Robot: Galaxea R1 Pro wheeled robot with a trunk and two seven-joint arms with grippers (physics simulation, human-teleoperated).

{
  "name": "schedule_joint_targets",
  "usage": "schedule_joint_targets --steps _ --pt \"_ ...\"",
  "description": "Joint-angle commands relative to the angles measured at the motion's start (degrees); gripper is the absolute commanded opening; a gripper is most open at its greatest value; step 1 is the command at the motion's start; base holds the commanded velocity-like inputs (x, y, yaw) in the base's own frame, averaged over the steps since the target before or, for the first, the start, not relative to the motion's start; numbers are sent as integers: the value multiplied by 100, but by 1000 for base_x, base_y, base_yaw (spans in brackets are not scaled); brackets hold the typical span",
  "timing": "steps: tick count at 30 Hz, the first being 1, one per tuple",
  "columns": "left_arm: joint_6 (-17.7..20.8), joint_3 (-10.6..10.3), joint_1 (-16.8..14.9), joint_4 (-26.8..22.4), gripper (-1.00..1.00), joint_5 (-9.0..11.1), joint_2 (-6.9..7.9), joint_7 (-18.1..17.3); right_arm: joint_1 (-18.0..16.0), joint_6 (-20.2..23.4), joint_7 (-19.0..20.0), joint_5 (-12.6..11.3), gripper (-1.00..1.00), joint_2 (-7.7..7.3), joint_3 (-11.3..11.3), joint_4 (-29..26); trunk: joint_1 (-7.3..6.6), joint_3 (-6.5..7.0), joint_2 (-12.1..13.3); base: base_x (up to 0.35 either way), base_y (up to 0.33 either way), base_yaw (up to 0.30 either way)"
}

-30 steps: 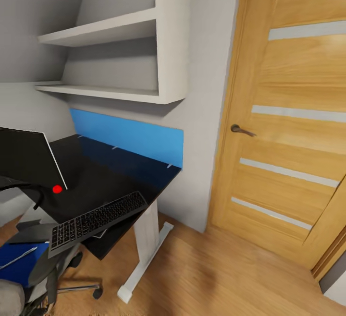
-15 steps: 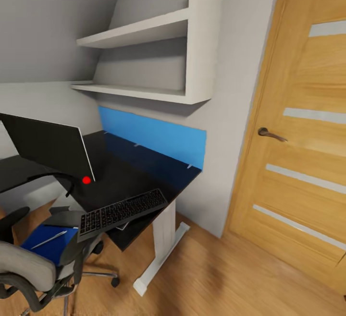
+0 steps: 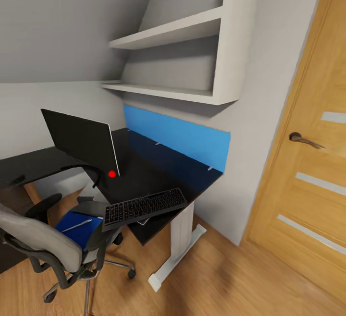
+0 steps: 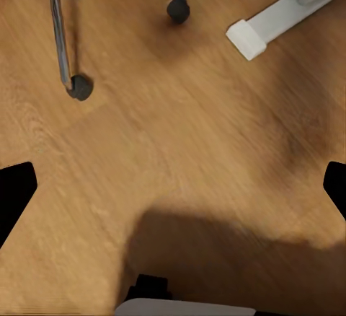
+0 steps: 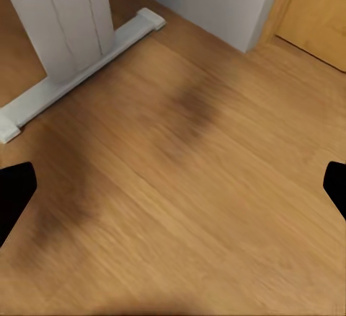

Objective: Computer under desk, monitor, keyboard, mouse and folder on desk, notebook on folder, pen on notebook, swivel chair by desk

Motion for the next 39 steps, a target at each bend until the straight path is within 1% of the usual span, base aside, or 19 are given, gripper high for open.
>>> schedule_joint_targets --steps 1,10,19,26,30,31,33,35,39 --pt "-15 -6 -1 -2 100 22 -2 5 -3 -16 -15 5 100 2 -5 2 0 -6 -4 0 0 290" --pt "-20 0 -1 -5 100 22 1 11 -3 -33 -15 -12 100 2 -13 2 0 -6 -4 -45 0 290" --pt "-20 3 -1 -6 100 22 1 14 -3 -34 -16 -22 100 2 -30 -6 0 -6 -4 -280 0 291" --pt "-20 9 -1 -7 100 22 1 14 -3 -67 -17 -18 100 2 -31 -4 0 -6 -4 -177 0 291" --pt "-20 9 -1 -7 100 22 1 13 -3 -367 -19 -14 100 2 -31 8 0 -6 -4 -152 0 291" --pt "-20 9 -1 -7 100 22 1 13 -3 -529 -20 -14 100 2 -31 53 0 -6 -4 -150 0 291" --pt "-20 11 -1 -7 100 22 1 14 -3 -686 -21 -13 100 2 -31 183 0 -6 -4 -149 0 291" --pt "-20 12 -1 -7 100 22 1 14 -3 -703 -23 -13 100 2 -31 197 0 -6 -4 -144 -10 291" --pt "-20 9 -1 -7 100 22 1 14 -3 -710 -22 -6 100 2 -31 205 0 -6 -4 -131 -218 291"
